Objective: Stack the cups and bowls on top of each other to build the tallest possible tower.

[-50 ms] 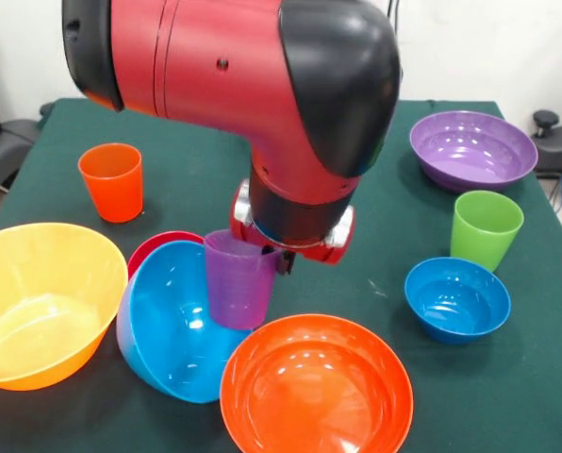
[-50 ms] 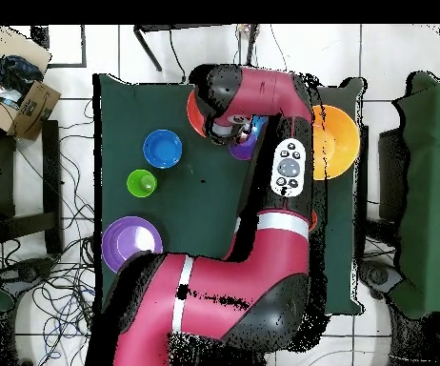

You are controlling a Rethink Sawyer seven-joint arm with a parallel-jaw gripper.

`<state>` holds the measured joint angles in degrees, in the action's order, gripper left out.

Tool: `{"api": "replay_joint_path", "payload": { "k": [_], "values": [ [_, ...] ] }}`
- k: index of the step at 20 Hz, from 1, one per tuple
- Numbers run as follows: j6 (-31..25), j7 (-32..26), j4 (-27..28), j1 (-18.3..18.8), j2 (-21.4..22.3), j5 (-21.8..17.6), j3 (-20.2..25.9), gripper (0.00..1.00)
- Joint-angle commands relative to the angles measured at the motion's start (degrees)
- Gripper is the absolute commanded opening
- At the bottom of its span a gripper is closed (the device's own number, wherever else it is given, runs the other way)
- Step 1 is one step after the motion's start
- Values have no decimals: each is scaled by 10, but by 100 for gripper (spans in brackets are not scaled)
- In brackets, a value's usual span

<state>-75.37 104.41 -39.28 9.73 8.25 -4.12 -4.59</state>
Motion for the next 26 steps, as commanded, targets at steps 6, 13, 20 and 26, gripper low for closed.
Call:
{"api": "replay_joint_path", "payload": {
  "k": [6, 13, 20, 26],
  "values": [
    [46, 54, -211, -15, 114, 3, 1, 0],
    [42, 120, -225, -31, 129, 0, -40, 0],
    [125, 90, -268, -18, 131, 3, -27, 0],
    [208, 82, -283, -14, 124, 8, -10, 0]
  ]
}}
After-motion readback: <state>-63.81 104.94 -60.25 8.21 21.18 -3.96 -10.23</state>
